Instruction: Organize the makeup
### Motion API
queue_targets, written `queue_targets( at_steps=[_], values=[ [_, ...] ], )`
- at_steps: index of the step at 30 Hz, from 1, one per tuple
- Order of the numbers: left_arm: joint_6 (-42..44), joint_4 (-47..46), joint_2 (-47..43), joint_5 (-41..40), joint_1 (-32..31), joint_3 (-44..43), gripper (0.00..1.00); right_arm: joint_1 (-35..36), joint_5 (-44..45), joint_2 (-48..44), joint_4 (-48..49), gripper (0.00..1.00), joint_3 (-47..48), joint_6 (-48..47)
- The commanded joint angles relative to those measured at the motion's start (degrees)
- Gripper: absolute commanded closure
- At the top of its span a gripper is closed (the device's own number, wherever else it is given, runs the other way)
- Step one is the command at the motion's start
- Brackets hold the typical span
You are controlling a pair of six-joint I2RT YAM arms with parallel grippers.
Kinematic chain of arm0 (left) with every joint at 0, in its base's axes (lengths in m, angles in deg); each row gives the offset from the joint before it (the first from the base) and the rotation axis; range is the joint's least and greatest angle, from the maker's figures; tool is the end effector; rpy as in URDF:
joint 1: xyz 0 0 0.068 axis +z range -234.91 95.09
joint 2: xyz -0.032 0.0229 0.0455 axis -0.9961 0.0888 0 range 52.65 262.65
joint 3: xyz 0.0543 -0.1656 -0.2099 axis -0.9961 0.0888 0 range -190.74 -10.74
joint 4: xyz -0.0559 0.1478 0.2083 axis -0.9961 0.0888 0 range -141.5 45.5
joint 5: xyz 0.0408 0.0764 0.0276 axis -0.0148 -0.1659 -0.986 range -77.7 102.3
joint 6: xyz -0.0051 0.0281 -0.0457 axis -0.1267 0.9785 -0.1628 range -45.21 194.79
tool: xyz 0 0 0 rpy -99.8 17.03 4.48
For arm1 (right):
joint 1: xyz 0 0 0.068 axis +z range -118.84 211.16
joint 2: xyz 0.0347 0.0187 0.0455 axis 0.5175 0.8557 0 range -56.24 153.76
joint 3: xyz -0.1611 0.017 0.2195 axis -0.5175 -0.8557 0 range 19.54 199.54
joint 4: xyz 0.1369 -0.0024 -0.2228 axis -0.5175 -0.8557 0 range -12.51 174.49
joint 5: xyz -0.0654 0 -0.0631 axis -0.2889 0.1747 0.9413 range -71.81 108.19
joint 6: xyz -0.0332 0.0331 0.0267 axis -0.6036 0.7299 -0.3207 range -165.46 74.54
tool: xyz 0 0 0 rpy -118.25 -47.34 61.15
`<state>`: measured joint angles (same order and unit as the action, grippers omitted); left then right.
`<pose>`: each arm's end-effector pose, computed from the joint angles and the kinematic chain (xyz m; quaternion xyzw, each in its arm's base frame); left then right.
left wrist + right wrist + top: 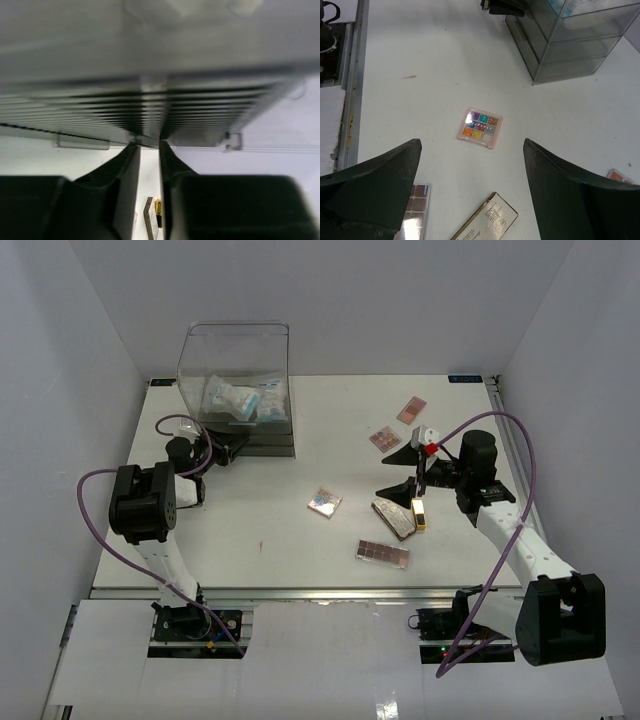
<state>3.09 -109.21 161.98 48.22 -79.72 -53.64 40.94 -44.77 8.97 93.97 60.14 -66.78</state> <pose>0.3623 0.0120 0.1465 -0.2915 0.6902 -0.5354 0.3898 0.2353 0.0728 0.2822 -0.4874 0.5673 0.3604 0.5575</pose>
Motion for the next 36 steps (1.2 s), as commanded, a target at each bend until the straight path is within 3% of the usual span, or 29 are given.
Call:
queue_targets(
  at_steps=[1, 6, 10, 26, 28, 36],
  values=[
    [-1.64, -1.15, -0.24, -2.22, -0.71, -1.46, 0.76, -0.52, -3.19, -0.61, 4.77, 0.11, -0.63, 1.96],
    [-0.98, -0.04, -1.74, -2.6, -0.71, 0.53, 0.86, -0.64, -3.13, -1.05, 5.55, 0.11, -1.14, 2.51],
    [-1.82, -1.69, -2.22, -1.52, -0.7, 1.81, 1.0, -0.9, -2.75, -1.14, 5.72, 0.11, -1.32, 2.87],
    [2.16, 3.08, -28.97, -0.93, -0.71, 25.46, 1.0, -2.74, 5.97, 0.44, 3.46, 0.09, -0.79, 2.25],
    [2.41, 4.19, -29.76, -0.71, -0.63, 25.57, 0.97, -2.82, 7.22, 0.44, 3.06, 0.08, -0.63, 1.94],
    [3.03, 8.87, -33.12, 0.18, -0.54, 25.56, 0.57, -2.92, 11.93, 0.61, -0.41, 0.06, 0.09, -0.21]
  ],
)
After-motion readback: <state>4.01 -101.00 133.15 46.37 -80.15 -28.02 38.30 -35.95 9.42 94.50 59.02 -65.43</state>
